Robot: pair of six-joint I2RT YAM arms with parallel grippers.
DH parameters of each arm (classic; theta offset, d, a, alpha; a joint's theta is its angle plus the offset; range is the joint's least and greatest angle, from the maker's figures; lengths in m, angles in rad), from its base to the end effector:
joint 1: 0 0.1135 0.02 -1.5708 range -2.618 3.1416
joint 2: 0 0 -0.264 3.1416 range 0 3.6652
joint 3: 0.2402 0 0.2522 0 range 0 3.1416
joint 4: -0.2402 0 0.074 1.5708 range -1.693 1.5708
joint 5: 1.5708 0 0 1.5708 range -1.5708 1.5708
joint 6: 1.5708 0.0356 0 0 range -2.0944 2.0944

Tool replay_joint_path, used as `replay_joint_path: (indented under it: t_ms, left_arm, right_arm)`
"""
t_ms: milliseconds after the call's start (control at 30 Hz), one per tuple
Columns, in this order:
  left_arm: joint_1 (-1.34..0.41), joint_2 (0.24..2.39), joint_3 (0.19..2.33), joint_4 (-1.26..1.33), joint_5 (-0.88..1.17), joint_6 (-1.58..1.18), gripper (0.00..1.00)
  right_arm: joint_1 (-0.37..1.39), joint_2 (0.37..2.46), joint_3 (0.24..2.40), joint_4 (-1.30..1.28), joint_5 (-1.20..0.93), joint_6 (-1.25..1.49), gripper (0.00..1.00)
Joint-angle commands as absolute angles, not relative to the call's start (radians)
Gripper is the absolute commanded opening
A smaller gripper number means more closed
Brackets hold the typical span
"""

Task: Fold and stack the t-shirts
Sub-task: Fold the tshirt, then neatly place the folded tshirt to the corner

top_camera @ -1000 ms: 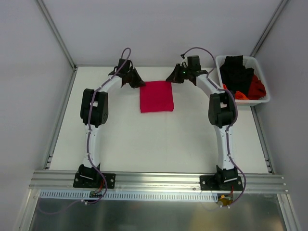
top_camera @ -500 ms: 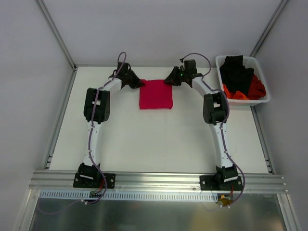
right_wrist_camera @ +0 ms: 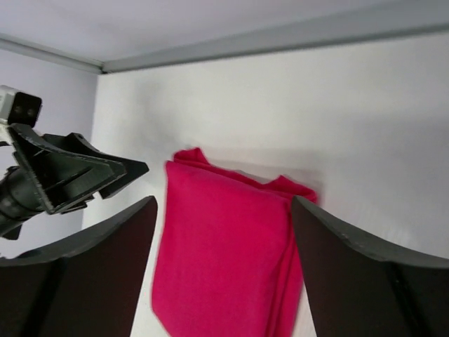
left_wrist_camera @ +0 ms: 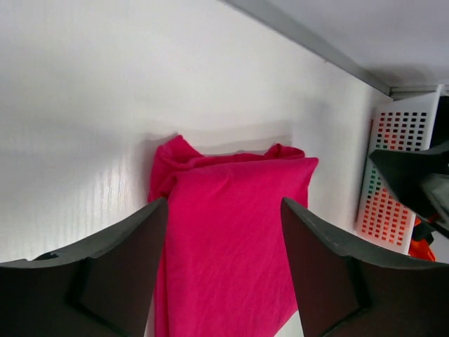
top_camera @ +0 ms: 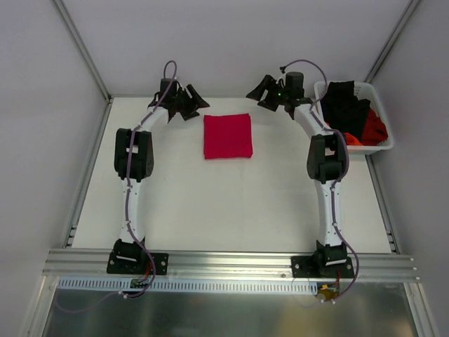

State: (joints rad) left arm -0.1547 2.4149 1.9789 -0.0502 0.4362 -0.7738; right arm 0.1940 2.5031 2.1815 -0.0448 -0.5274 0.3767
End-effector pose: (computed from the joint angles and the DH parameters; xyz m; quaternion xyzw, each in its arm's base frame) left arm 0.5497 -0.1009 0.1902 -0.1484 0.8305 -0.3913 0.3676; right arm 0.5668 0.1296 0.2128 -0.0745 0.8058 0.3601 0.4643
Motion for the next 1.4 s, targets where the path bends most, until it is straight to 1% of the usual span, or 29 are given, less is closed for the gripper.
replay_joint_path:
  t_ms: [0,67,133,167,233,267,300,333,400,433,467,500,533,633,767,900,1067,1233,1367]
  left_arm:
    - [-0.144,2.248,1.977,-0.026,0.454,-0.654,0.67]
    - [-0.143,2.205,1.901,-0.026,0.451,-0.614,0.7]
    - [-0.143,2.126,1.846,-0.026,0.427,-0.559,0.73]
    - [-0.144,2.106,1.807,-0.026,0.42,-0.54,0.74]
    - [-0.149,2.079,1.795,-0.023,0.416,-0.514,0.73]
    - [-0.152,2.083,1.804,-0.017,0.422,-0.518,0.69]
    - [-0.153,2.109,1.816,-0.009,0.423,-0.531,0.62]
    - [-0.156,2.132,1.833,-0.005,0.437,-0.575,0.56]
    - [-0.158,2.201,1.89,-0.005,0.46,-0.629,0.41]
    - [-0.16,2.224,1.902,-0.005,0.465,-0.681,0.26]
    - [-0.161,2.244,1.919,0.029,0.463,-0.704,0.19]
    - [-0.163,2.276,1.921,0.038,0.46,-0.728,0.15]
    - [-0.163,2.29,1.921,0.046,0.453,-0.77,0.1]
    - [-0.163,2.335,1.917,0.074,0.43,-0.84,0.04]
    - [-0.163,2.382,1.907,0.132,0.423,-0.933,0.0]
    - [-0.163,2.448,1.917,0.192,0.419,-1.014,0.0]
    - [-0.163,2.499,1.94,0.225,0.406,-1.083,0.0]
    - [-0.161,2.537,1.983,0.225,0.402,-1.091,0.0]
    - [-0.144,2.514,1.999,0.225,0.442,-1.092,0.03]
  right_arm:
    - [0.196,2.289,2.132,0.037,-0.567,0.325,0.85]
    - [0.201,2.223,2.071,0.006,-0.569,0.266,0.87]
    - [0.204,2.174,2.027,-0.078,-0.566,0.206,0.88]
    - [0.207,2.127,1.97,-0.095,-0.555,0.148,0.88]
    - [0.218,2.089,1.91,-0.095,-0.52,0.108,0.85]
    - [0.219,2.08,1.889,-0.081,-0.515,0.104,0.81]
    - [0.219,2.085,1.869,-0.059,-0.509,0.132,0.77]
    - [0.221,2.098,1.87,-0.051,-0.514,0.147,0.7]
    - [0.225,2.146,1.879,-0.023,-0.517,0.191,0.6]
    - [0.233,2.164,1.897,-0.023,-0.502,0.202,0.47]
    - [0.238,2.184,1.913,-0.029,-0.493,0.209,0.39]
    - [0.244,2.222,1.931,-0.047,-0.457,0.215,0.25]
    - [0.253,2.242,1.966,-0.057,-0.443,0.228,0.22]
    - [0.268,2.317,2.04,-0.09,-0.428,0.25,0.22]
    - [0.285,2.374,2.074,-0.115,-0.385,0.253,0.22]
    - [0.287,2.414,2.097,-0.145,-0.321,0.268,0.24]
    - [0.285,2.451,2.132,-0.179,-0.298,0.27,0.25]
    - [0.284,2.468,2.161,-0.189,-0.291,0.258,0.32]
    - [0.273,2.467,2.241,-0.245,-0.314,0.245,0.35]
